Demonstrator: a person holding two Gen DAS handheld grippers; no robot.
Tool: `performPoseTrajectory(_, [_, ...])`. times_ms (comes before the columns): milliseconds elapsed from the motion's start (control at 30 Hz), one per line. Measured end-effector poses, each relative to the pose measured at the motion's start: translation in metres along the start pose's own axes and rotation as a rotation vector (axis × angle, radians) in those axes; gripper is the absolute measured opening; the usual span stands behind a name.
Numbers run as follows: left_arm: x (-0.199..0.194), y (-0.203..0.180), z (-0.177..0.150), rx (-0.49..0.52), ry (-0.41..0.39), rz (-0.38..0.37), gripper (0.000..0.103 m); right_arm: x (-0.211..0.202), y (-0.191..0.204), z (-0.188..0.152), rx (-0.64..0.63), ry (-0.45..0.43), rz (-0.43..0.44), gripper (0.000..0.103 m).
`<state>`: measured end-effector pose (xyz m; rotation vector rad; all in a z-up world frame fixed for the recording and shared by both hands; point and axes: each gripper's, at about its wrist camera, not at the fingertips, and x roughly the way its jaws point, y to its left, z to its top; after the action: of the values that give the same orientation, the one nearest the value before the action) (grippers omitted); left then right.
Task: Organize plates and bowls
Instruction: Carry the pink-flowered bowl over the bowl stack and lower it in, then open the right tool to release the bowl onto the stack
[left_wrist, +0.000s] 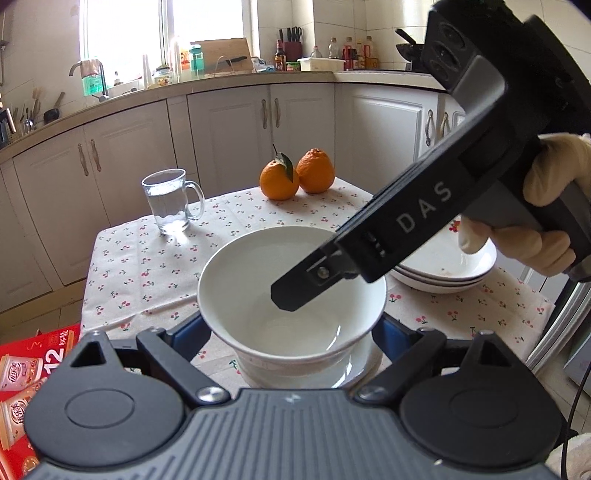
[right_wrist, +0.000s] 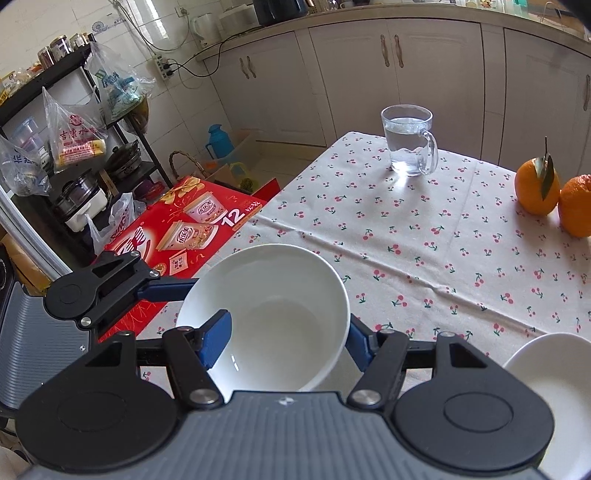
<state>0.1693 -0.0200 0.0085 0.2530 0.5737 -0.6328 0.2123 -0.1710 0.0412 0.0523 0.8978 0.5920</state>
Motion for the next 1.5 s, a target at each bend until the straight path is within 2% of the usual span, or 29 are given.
performPoseTrajectory(367, [0.009, -0.002, -0.005, -0.005, 0.033, -0.020, 0.093, 0.009, -0.009, -0.011, 0.029, 0.010, -0.006, 0.071])
performPoseTrajectory(1200, [0.014, 0.005, -0.012, -0.045, 0.046, -0.062, 0.094, 0.015, 0.001, -0.013, -0.017, 0.016, -0.063, 0.072])
performPoseTrajectory(1500, [0.015, 0.008, -0.014, -0.047, 0.040, -0.073, 0.096, 0.017, 0.002, -0.012, -0.021, 0.012, -0.079, 0.079])
